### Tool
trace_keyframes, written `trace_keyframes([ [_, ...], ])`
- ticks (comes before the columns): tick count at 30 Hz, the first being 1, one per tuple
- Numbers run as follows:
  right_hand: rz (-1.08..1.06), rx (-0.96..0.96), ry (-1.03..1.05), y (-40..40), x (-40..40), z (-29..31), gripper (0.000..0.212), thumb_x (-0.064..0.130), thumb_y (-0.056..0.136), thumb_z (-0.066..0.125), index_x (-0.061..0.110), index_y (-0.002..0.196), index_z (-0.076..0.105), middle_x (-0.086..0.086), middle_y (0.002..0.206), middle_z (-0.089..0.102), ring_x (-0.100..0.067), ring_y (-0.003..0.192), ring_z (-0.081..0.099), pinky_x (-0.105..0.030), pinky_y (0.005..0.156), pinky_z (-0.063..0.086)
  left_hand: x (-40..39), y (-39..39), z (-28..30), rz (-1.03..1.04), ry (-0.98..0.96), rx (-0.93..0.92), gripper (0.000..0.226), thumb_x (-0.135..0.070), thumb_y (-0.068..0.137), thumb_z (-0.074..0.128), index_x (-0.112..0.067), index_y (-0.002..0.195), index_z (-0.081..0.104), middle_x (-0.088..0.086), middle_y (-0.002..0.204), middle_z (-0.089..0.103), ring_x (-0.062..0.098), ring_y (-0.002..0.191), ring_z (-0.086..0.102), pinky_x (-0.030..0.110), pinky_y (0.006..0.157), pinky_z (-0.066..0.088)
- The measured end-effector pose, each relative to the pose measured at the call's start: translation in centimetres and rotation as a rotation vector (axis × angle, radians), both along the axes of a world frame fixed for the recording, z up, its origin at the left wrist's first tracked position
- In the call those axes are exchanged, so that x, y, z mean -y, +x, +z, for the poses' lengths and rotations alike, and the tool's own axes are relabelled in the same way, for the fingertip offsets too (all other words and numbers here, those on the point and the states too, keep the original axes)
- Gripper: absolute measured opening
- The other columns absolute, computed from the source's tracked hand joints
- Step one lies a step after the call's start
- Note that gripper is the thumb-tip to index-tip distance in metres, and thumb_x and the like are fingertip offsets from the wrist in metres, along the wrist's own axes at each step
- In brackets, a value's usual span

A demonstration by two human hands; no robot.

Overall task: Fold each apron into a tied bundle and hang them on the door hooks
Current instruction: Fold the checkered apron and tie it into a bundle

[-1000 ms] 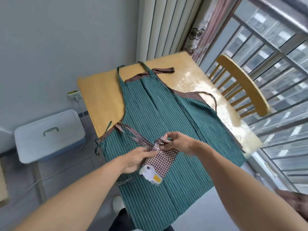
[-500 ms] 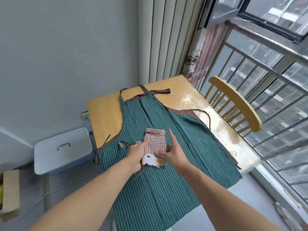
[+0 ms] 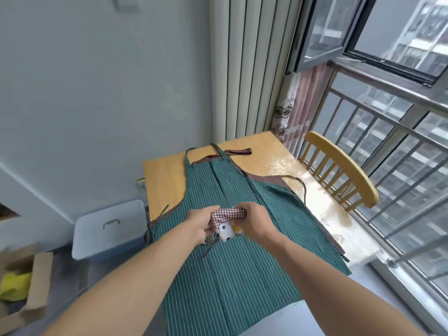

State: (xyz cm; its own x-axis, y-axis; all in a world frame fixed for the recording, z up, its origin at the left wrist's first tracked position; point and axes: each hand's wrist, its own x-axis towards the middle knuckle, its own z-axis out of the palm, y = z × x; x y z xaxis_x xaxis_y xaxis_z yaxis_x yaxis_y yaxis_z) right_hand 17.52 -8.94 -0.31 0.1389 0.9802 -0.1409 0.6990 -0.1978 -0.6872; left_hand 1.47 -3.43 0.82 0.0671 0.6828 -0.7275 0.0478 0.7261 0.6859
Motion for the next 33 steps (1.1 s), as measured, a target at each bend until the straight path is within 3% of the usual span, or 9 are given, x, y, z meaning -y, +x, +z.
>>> trace_keyframes([
  [2,-0.005,0.032,0.037,0.0,0.0,0.5,0.018,0.029,0.086,0.080,0.016,0.096,0.072,0.010,0.092,0.058,-0.006,0.084,0.054,-0.018,0.066,0.044,-0.3,-0.3,0.8,0.012,-0.007,0.014,0.032,-0.020,0.088,0.077,-0.001,0.112,0.066,0.012,0.099,0.075,0.025,0.083,0.071,0.036,0.065,0.058],
  [4,0.019,-0.004,0.029,0.3,-0.3,1.0,0.040,0.041,0.086,0.077,0.014,0.115,0.070,0.009,0.113,0.056,-0.006,0.104,0.049,-0.023,0.086,0.041,-1.0,-0.8,1.5,0.043,0.021,0.010,0.044,-0.024,0.086,0.080,0.000,0.119,0.064,0.013,0.100,0.076,0.025,0.080,0.071,0.036,0.064,0.059],
  [7,0.024,-0.240,-0.079,0.5,-0.5,3.0,0.027,0.037,0.092,0.071,0.013,0.104,0.066,0.006,0.094,0.067,-0.003,0.071,0.057,-0.021,0.061,0.043,-1.9,-2.0,2.7,0.036,0.300,-0.257,0.085,-0.047,0.078,0.084,-0.011,0.144,0.045,0.006,0.122,0.067,0.025,0.104,0.066,0.041,0.082,0.055],
  [10,0.062,-0.333,-0.152,0.3,-1.0,4.4,0.023,0.038,0.092,0.068,0.015,0.090,0.063,0.001,0.075,0.063,-0.013,0.061,0.051,-0.030,0.059,0.039,-2.5,-3.1,4.3,-0.348,0.694,-0.335,0.076,-0.065,0.071,0.079,-0.031,0.134,0.054,-0.009,0.125,0.058,0.011,0.116,0.054,0.031,0.095,0.041],
  [14,0.029,-0.574,-0.156,-0.2,-1.7,6.2,0.020,0.026,0.096,0.066,0.007,0.096,0.067,-0.006,0.086,0.070,-0.025,0.076,0.063,-0.040,0.074,0.049,-2.9,-3.6,4.2,-0.684,0.509,-0.085,0.065,-0.053,0.062,0.090,-0.026,0.115,0.066,-0.004,0.111,0.074,0.017,0.105,0.068,0.043,0.100,0.053],
  [18,-0.058,-0.737,-0.145,-0.5,-2.3,6.7,0.019,0.020,0.099,0.063,0.004,0.109,0.068,-0.008,0.103,0.076,-0.026,0.094,0.070,-0.044,0.090,0.054,-3.3,-3.8,3.6,-0.679,0.506,-0.038,0.041,-0.028,0.078,0.086,-0.018,0.115,0.070,-0.002,0.104,0.077,0.019,0.101,0.072,0.045,0.101,0.054],
  [23,-0.274,-0.781,-0.039,-1.4,-3.0,5.6,0.038,0.028,0.091,0.075,0.005,0.118,0.062,-0.020,0.116,0.072,-0.031,0.099,0.072,-0.057,0.091,0.058,-3.9,-3.9,4.0,-0.634,0.418,0.117,0.047,-0.008,0.078,0.084,-0.007,0.121,0.067,0.009,0.110,0.076,0.026,0.102,0.073,0.045,0.094,0.058],
  [27,-0.505,-0.715,0.016,-3.3,-2.1,4.8,0.072,0.057,0.076,0.082,0.015,0.124,0.048,-0.009,0.115,0.064,-0.024,0.097,0.072,-0.045,0.086,0.062,-4.1,-3.3,4.1,-0.395,0.347,0.224,0.038,0.001,0.085,0.075,-0.002,0.121,0.064,0.011,0.112,0.075,0.026,0.098,0.073,0.034,0.077,0.060],
  [33,-0.164,-0.462,-0.064,-4.9,0.1,2.6,0.032,0.047,0.086,0.077,0.018,0.097,0.073,0.006,0.093,0.077,-0.008,0.088,0.071,-0.026,0.085,0.054,-5.1,-3.2,3.8,-0.304,0.263,0.219,0.042,-0.002,0.085,0.076,0.000,0.124,0.059,0.016,0.110,0.075,0.035,0.098,0.074,0.040,0.078,0.062],
])
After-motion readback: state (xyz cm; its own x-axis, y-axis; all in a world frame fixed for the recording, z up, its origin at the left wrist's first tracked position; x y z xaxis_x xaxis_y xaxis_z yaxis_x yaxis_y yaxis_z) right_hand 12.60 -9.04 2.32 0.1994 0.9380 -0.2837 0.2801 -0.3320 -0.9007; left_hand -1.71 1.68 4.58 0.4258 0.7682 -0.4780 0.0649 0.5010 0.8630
